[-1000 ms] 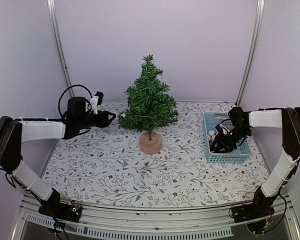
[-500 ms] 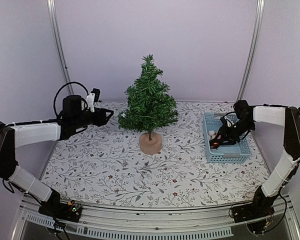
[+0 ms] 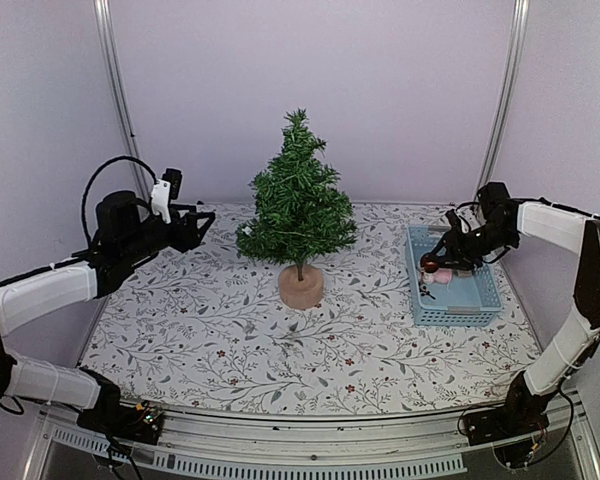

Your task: Decorate the small christmas tree

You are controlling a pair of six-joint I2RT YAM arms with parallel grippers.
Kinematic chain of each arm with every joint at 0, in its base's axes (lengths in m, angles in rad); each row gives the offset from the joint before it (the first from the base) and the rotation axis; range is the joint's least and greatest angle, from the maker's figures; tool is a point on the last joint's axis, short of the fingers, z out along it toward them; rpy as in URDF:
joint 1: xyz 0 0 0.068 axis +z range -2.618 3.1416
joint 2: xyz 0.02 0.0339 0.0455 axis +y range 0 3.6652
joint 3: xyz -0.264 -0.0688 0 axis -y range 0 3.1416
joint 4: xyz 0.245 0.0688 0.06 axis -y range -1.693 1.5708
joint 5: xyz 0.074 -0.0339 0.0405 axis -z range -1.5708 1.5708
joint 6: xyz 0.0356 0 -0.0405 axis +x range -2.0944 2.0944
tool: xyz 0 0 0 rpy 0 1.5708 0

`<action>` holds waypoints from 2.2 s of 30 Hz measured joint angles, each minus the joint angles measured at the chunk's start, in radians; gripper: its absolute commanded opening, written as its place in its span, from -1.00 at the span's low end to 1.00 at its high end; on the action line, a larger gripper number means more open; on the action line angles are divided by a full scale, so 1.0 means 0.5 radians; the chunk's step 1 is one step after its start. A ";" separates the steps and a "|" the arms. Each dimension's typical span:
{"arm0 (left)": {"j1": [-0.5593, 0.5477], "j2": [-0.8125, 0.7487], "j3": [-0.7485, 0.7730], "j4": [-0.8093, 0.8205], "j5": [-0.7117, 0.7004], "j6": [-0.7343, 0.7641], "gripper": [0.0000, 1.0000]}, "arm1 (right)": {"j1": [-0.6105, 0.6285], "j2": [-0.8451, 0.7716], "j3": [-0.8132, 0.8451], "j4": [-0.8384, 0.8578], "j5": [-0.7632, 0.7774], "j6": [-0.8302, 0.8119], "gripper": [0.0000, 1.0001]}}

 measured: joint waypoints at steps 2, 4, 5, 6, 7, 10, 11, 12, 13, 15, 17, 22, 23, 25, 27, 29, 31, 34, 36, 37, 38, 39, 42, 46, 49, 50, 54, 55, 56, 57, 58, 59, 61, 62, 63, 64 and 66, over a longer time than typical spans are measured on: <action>-0.031 -0.057 -0.014 0.001 0.005 0.043 0.26 | 0.000 -0.024 0.000 0.010 -0.006 0.008 -0.31; -0.095 -0.102 -0.017 0.000 0.002 0.098 0.25 | 0.000 -0.052 0.001 0.029 -0.021 0.018 -0.32; -0.134 -0.122 -0.017 -0.001 0.003 0.124 0.23 | 0.000 -0.069 0.001 0.043 -0.035 0.023 -0.32; -0.175 -0.138 -0.017 -0.002 0.003 0.153 0.21 | 0.000 -0.089 0.002 0.060 -0.050 0.029 -0.32; -0.212 -0.151 -0.017 -0.002 0.002 0.176 0.18 | 0.000 -0.103 0.004 0.072 -0.064 0.031 -0.33; -0.308 -0.183 -0.012 -0.018 0.002 0.249 0.09 | 0.000 -0.146 0.016 0.109 -0.125 0.037 -0.34; -0.339 -0.188 -0.003 -0.040 0.003 0.279 0.07 | 0.000 -0.160 0.027 0.125 -0.159 0.037 -0.35; -0.360 -0.191 0.008 -0.053 0.006 0.294 0.06 | 0.000 -0.170 0.035 0.134 -0.182 0.036 -0.36; -0.392 -0.192 0.033 -0.088 0.011 0.329 0.06 | 0.000 -0.184 0.043 0.146 -0.214 0.034 -0.36; -0.449 -0.191 0.092 -0.146 0.024 0.387 0.06 | 0.002 -0.214 0.046 0.172 -0.266 0.029 -0.36; -0.523 -0.182 0.176 -0.211 0.034 0.462 0.06 | 0.008 -0.244 0.046 0.187 -0.312 0.026 -0.36; -0.699 -0.089 0.327 -0.287 0.021 0.594 0.06 | 0.024 -0.263 0.046 0.173 -0.233 0.012 -0.35; -0.729 -0.060 0.343 -0.299 0.018 0.610 0.06 | 0.024 -0.263 0.046 0.153 -0.178 0.005 -0.35; -0.776 -0.012 0.349 -0.321 0.007 0.638 0.06 | 0.019 -0.263 0.040 0.106 -0.058 -0.011 -0.33; -0.800 0.018 0.349 -0.346 -0.008 0.645 0.06 | 0.010 -0.263 0.005 0.082 0.064 -0.024 -0.32; -0.812 0.036 0.349 -0.358 -0.029 0.646 0.06 | -0.010 -0.263 -0.089 0.078 0.175 -0.021 -0.29; -0.815 0.037 0.349 -0.360 -0.043 0.645 0.06 | -0.033 -0.261 -0.191 0.076 0.254 -0.008 -0.28; -0.816 0.037 0.349 -0.360 -0.057 0.645 0.06 | -0.056 -0.211 -0.308 0.078 0.325 0.023 -0.26; -0.819 0.037 0.349 -0.360 -0.063 0.646 0.06 | -0.060 -0.139 -0.333 0.096 0.345 0.035 -0.24; -0.820 0.037 0.349 -0.360 -0.066 0.646 0.06 | -0.060 -0.106 -0.341 0.110 0.352 0.040 -0.22; -0.820 0.038 0.349 -0.360 -0.069 0.646 0.07 | -0.060 -0.067 -0.350 0.130 0.363 0.047 -0.20; -0.821 0.038 0.349 -0.361 -0.073 0.646 0.06 | -0.060 -0.034 -0.355 0.143 0.372 0.055 -0.18; -0.823 0.038 0.349 -0.360 -0.082 0.646 0.06 | -0.061 0.052 -0.360 0.193 0.381 0.068 -0.10; -0.824 0.038 0.349 -0.361 -0.090 0.648 0.07 | -0.062 0.123 -0.360 0.248 0.375 0.075 0.06; -0.824 0.038 0.349 -0.361 -0.096 0.655 0.07 | -0.063 0.151 -0.360 0.285 0.372 0.072 0.12; -0.824 0.038 0.349 -0.362 -0.097 0.661 0.07 | -0.063 0.166 -0.360 0.291 0.370 0.072 0.13; -0.824 0.038 0.349 -0.362 -0.102 0.676 0.08 | -0.063 0.201 -0.360 0.305 0.372 0.074 0.10; -0.824 0.038 0.349 -0.361 -0.103 0.680 0.08 | -0.063 0.204 -0.360 0.307 0.372 0.073 0.06; -0.824 0.038 0.349 -0.361 -0.104 0.682 0.07 | -0.063 0.208 -0.360 0.309 0.372 0.072 0.02; -0.824 0.038 0.349 -0.361 -0.104 0.683 0.08 | -0.063 0.211 -0.360 0.312 0.372 0.071 -0.03; -0.824 0.038 0.349 -0.361 -0.104 0.684 0.08 | -0.063 0.214 -0.360 0.314 0.372 0.070 -0.07; -0.824 0.038 0.349 -0.361 -0.104 0.685 0.08 | -0.063 0.214 -0.360 0.314 0.370 0.071 -0.09; -0.824 0.038 0.349 -0.361 -0.105 0.689 0.08 | -0.063 0.214 -0.359 0.314 0.369 0.070 -0.13; -0.824 0.038 0.349 -0.361 -0.105 0.690 0.09 | -0.064 0.214 -0.359 0.314 0.369 0.070 -0.14; -0.824 0.038 0.349 -0.361 -0.105 0.690 0.10 | -0.064 0.214 -0.358 0.312 0.368 0.069 -0.15; -0.824 0.038 0.349 -0.362 -0.105 0.690 0.11 | -0.064 0.213 -0.355 0.307 0.364 0.069 -0.16; -0.824 0.038 0.349 -0.361 -0.105 0.690 0.13 | -0.065 0.203 -0.346 0.295 0.350 0.069 -0.17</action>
